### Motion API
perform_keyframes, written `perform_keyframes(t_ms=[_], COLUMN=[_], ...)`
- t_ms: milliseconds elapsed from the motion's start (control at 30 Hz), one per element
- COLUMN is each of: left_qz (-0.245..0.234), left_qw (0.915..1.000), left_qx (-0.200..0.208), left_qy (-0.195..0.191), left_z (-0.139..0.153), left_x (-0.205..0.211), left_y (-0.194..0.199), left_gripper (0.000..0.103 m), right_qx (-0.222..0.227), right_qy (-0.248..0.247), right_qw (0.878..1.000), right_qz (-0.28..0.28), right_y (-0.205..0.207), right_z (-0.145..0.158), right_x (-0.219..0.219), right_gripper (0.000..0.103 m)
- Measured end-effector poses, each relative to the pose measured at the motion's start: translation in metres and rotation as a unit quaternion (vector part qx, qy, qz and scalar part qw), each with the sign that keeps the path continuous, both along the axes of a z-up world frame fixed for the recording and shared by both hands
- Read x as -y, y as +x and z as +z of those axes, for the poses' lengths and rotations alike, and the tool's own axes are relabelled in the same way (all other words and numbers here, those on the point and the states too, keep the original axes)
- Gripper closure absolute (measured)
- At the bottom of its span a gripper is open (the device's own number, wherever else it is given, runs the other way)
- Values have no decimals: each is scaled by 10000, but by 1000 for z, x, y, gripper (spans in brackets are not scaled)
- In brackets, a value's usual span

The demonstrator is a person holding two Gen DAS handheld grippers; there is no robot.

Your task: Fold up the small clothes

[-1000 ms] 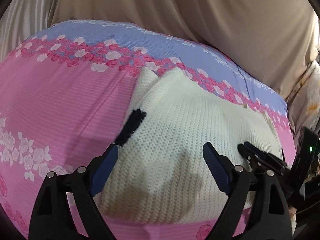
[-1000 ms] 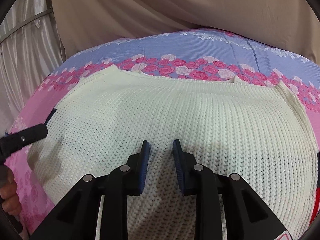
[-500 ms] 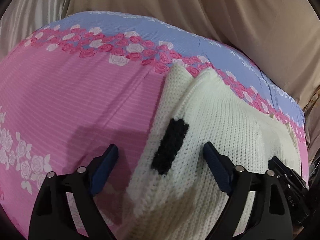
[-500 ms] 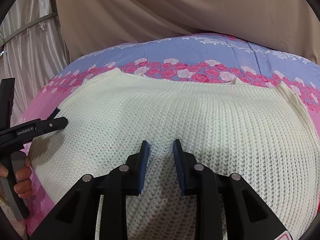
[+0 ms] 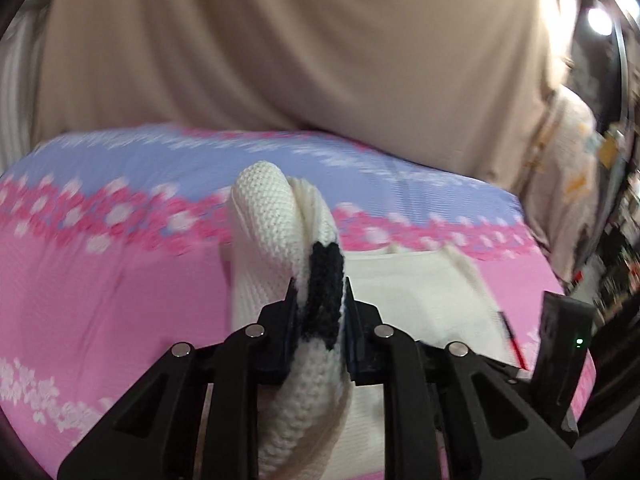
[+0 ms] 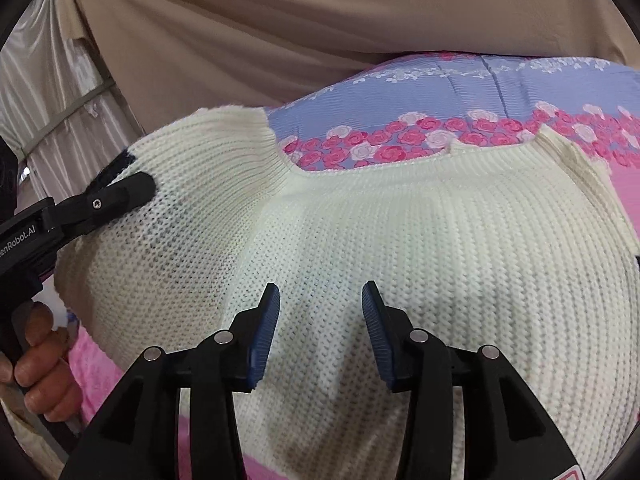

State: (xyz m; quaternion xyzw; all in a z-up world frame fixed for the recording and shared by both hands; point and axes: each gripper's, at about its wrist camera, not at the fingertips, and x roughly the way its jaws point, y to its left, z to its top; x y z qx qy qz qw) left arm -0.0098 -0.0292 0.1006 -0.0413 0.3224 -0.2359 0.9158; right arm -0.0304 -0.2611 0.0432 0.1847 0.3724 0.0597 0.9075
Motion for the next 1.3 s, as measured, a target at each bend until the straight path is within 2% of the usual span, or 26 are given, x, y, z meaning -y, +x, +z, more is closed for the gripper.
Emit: perform_keyframes(t_ms=[67, 167, 267, 300, 367, 433, 467, 533, 667, 800, 967, 1000, 1033, 1067, 1133, 1200, 1267, 1300], left_qz=[-403, -916, -1106, -1142, -1082, -1157, -1191, -1138, -712, -77, 69, 59, 35, 25, 11, -39, -111, -152], left_qw=[9992, 9953, 9904, 9893, 9897, 9906, 9909, 9926, 9974, 9986, 9930, 9919, 9909, 9907, 9926, 9955, 9975, 9978], left_qx=[16, -202, -575, -588, -359, -348, -353, -275, -75, -237, -1098, -1191, -1265, -1272, -1122, -880, -646, -586], left_qy=[33, 245, 599, 690, 869, 641, 520, 310, 98, 460, 435, 437, 461, 490, 462, 337, 256, 254], left_z=[0, -20, -57, -65, -64, -52, -45, -28, -6, -21, -69, -76, -81, -83, -74, -58, -44, -40], left_x=[33, 89, 131, 138, 143, 134, 128, 107, 55, 15, -7, -8, -7, -4, -3, -4, -1, 3], left_y=[-5, -8, -5, -6, -15, -22, -26, -36, -51, -50, -42, -42, -41, -41, -44, -48, -50, -48], left_gripper=[85, 86, 86, 85, 79, 62, 58, 43, 29, 27, 28, 28, 28, 28, 28, 28, 28, 28], right_qx=[-38, -84, -177, -192, -196, -170, -126, 18, 165, -305, -711, -712, -712, -702, -204, 522, 921, 872], right_qy=[47, -44, 27, 70, 133, 128, 154, 411, 1106, 1516, 1860, 1763, 1528, 1288, 1478, 1593, 1389, 1125], right_qw=[9997, 9971, 9932, 9926, 9919, 9917, 9920, 9937, 9926, 9878, 9800, 9817, 9856, 9891, 9880, 9838, 9850, 9897], right_qz=[-245, -759, -1149, -1199, -1250, -1265, -1244, -1044, -474, -199, 49, 103, 126, 137, 388, 631, 450, 122], right_y=[-14, -41, -63, -67, -73, -73, -72, -67, -45, -11, 17, 22, 28, 27, 17, -5, -24, -31], right_z=[2, 0, -5, -6, -6, -1, 2, 11, 20, 3, -11, -10, -8, -3, 20, 52, 66, 61], right_x=[21, 52, 80, 85, 92, 95, 95, 94, 88, 77, 59, 54, 49, 46, 51, 62, 81, 96], right_gripper=[59, 58, 58, 58, 58, 57, 56, 49, 34, 31, 30, 33, 58, 78, 83, 83, 84, 84])
